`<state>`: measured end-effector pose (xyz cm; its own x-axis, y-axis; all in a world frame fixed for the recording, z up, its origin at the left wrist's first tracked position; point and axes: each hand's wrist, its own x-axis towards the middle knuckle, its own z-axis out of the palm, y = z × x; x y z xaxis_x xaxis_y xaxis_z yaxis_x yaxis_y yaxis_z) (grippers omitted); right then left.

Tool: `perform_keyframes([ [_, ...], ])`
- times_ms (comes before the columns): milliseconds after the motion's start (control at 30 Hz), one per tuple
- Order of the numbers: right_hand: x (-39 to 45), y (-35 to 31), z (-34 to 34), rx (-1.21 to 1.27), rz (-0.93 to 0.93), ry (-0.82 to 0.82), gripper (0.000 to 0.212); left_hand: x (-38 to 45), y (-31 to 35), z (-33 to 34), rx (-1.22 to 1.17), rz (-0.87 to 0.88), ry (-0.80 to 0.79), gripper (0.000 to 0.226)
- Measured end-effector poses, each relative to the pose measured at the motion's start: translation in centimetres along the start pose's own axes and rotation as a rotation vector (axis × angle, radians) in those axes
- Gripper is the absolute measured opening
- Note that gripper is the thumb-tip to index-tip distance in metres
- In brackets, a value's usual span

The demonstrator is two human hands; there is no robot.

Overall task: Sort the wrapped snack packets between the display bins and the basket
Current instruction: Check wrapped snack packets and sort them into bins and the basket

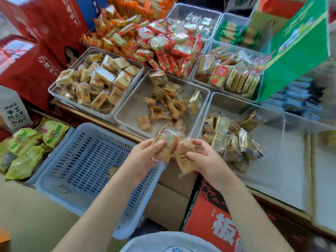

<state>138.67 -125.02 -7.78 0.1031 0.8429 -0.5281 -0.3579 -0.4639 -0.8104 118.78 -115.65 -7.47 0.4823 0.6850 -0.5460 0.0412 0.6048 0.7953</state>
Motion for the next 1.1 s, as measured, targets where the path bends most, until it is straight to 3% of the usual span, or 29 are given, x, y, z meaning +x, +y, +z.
perform_keyframes([
  [67, -2.0, 0.6, -1.3, 0.079, 0.011, 0.042, 0.041, -1.0, -0.7, 1.1, -0.059, -0.047, 0.0, 0.042],
  [167, -4.6, 1.3, -2.8, 0.133, -0.005, 0.049, 0.049, -2.4, -1.6, 2.9, 0.048, -0.052, -0.097, 0.052],
  [300, -7.3, 2.0, -3.6, 0.083, -0.038, 0.067, 0.039, -3.7, -1.8, 6.3, 0.201, -0.118, -0.24, 0.033],
  [367, -8.3, 2.5, -3.8, 0.022, -0.026, 0.095, 0.033, -3.9, -2.2, 7.8, 0.265, -0.158, -0.235, 0.04],
  [500, -10.3, 3.4, -4.0, -0.143, 0.0, 0.037, 0.059, -5.0, -4.0, 10.5, 0.31, -0.191, -0.306, 0.066],
  [633, -11.7, 4.0, -4.4, -0.211, -0.041, 0.062, 0.055, -6.3, -5.4, 11.8, 0.281, -0.189, -0.249, 0.061],
  [733, -12.6, 4.3, -5.5, -0.183, -0.066, 0.077, 0.065, -6.9, -5.9, 11.9, 0.265, -0.154, -0.192, 0.058],
  [833, -13.7, 4.2, -6.1, -0.18, -0.109, 0.042, 0.046, -7.5, -6.4, 12.0, 0.243, -0.121, -0.184, 0.047],
  [933, -14.3, 4.4, -6.3, -0.199, -0.104, 0.112, 0.018, -8.1, -6.8, 12.5, 0.233, -0.135, -0.208, 0.034],
  [1100, -14.8, 4.6, -6.3, -0.257, -0.133, 0.186, 0.025, -9.0, -7.4, 13.5, 0.235, -0.097, -0.124, 0.021],
])
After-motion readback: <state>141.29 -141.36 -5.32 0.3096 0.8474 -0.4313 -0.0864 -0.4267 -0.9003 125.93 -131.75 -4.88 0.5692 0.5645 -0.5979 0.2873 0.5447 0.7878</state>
